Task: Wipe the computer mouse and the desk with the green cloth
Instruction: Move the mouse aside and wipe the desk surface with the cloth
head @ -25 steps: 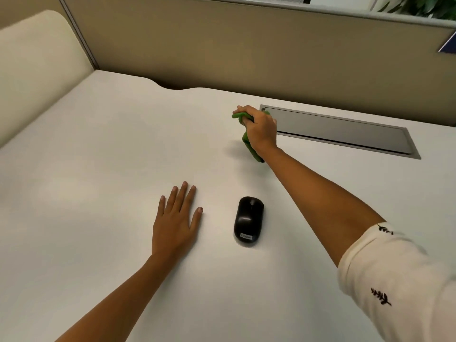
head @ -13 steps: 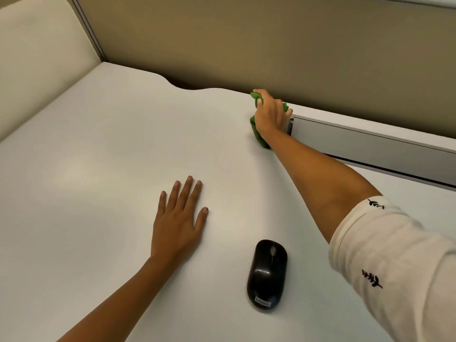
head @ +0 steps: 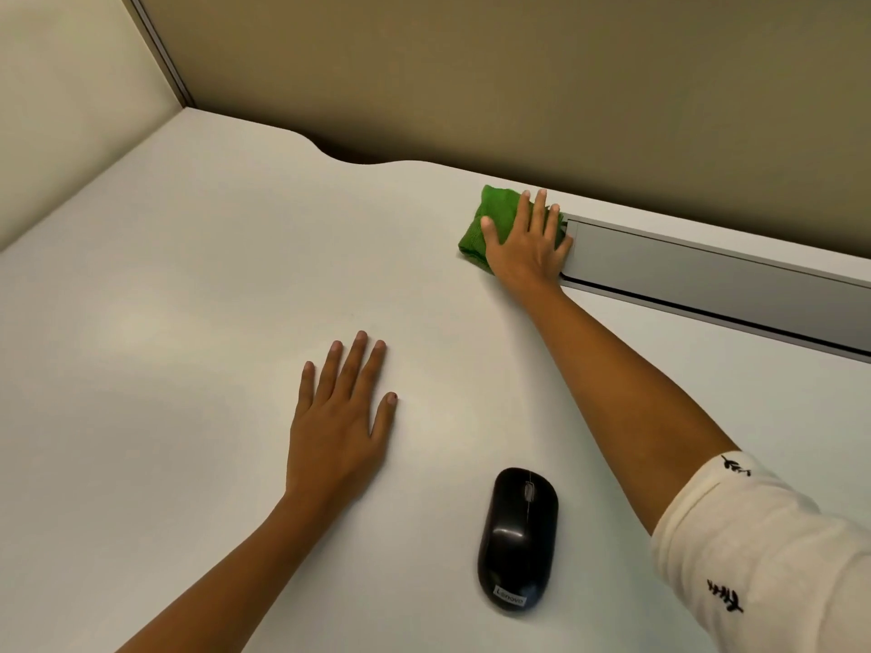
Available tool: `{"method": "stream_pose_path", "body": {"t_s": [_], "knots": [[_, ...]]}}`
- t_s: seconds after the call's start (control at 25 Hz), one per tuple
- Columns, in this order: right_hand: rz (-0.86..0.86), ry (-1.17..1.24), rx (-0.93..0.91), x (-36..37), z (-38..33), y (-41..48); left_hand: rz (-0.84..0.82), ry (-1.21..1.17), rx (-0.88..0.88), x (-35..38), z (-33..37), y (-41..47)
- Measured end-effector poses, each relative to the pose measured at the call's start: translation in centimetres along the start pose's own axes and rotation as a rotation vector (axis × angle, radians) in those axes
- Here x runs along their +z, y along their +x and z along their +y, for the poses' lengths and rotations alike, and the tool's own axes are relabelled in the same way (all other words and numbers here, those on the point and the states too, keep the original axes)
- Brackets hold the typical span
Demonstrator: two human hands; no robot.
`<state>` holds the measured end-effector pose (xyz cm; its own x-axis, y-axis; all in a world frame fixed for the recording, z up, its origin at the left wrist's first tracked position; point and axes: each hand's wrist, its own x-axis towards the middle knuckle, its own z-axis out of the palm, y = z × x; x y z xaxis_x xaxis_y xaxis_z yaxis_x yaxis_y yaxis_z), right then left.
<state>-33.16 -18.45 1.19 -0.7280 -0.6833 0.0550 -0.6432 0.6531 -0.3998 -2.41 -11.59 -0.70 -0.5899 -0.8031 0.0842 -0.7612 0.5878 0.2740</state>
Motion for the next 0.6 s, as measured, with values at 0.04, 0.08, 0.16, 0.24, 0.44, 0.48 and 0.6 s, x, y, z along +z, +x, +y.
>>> {"method": "stream_pose_path", "body": {"t_s": [0.04, 0.08, 0.16, 0.24, 0.44, 0.48, 0.6], "knots": [[-0.001, -0.058, -0.036, -0.1, 0.1, -0.3, -0.006, 0.003, 0.000, 0.0, 0.0, 0.0], [-0.001, -0.128, -0.079, -0.1, 0.1, -0.4, -0.010, 0.007, 0.000, 0.0, 0.0, 0.0], [-0.028, -0.287, -0.168, -0.5, 0.0, -0.1, -0.013, 0.007, -0.002, -0.1, 0.1, 0.0], [-0.077, -0.390, -0.214, -1.1, -0.1, 0.5, -0.014, 0.006, -0.003, -0.2, 0.2, 0.0], [0.092, -0.146, -0.199, -1.1, -1.3, 0.3, -0.012, 0.006, -0.002, -0.3, 0.2, 0.0], [0.068, -0.095, -0.148, -0.8, -1.4, 0.2, -0.011, 0.004, -0.001, -0.3, 0.2, 0.0], [0.035, -0.111, -0.060, 0.2, -1.0, 0.2, -0.008, 0.006, -0.001, -0.2, 0.2, 0.0]]}}
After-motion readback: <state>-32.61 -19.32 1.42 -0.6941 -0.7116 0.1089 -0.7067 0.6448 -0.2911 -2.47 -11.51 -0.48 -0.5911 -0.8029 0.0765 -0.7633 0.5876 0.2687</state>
